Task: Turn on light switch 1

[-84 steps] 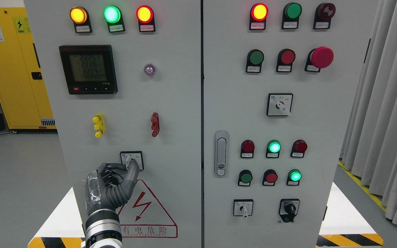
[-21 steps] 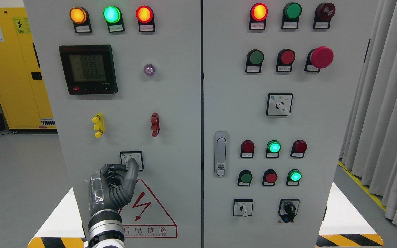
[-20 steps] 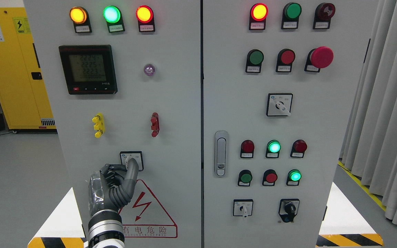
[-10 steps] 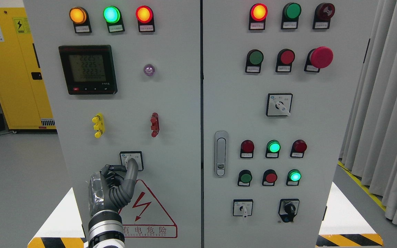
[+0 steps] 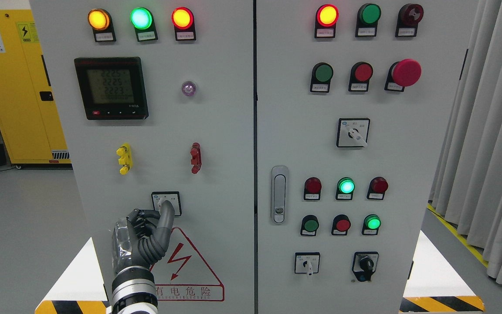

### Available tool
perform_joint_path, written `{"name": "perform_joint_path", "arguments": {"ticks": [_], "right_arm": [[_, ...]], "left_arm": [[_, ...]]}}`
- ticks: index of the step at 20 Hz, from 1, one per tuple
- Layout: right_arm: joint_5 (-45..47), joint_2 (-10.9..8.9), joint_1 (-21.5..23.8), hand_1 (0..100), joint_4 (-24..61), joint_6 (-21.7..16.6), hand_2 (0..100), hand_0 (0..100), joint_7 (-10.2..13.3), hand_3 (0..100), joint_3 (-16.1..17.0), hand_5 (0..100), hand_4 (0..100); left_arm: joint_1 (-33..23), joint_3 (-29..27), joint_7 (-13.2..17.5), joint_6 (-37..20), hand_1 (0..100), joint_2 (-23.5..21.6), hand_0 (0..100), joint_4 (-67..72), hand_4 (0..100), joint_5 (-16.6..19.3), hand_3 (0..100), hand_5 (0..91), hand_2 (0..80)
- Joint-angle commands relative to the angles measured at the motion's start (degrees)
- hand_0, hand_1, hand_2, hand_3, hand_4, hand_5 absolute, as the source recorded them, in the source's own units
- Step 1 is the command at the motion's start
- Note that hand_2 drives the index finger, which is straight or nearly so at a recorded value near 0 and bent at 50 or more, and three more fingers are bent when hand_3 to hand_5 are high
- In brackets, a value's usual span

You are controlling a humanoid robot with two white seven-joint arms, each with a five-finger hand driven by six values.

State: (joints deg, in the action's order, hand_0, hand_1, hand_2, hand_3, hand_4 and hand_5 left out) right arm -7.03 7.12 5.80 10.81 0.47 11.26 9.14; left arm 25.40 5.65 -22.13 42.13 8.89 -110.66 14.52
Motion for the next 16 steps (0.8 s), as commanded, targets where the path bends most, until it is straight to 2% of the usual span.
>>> {"name": "perform_joint_path", "arguments": {"ticks": [1,16], "right_arm": [[0.00,0.00,0.00,50,0.00,-0.03,4,0,0.16,0,0.00,0,0],[0.00,0.00,0.00,50,0.00,-0.03,4,0,0.16,0,0.00,0,0]], "left_arm": [[0.00,0.07,0.07,-0.03,47,-0.01,59,0.00,92,-0.02,99,86.0,62.6],[0.00,0.42,0.33,-0.03,47,-0.01,61,0.00,92,-0.02,100,86.1,63.4]]}}
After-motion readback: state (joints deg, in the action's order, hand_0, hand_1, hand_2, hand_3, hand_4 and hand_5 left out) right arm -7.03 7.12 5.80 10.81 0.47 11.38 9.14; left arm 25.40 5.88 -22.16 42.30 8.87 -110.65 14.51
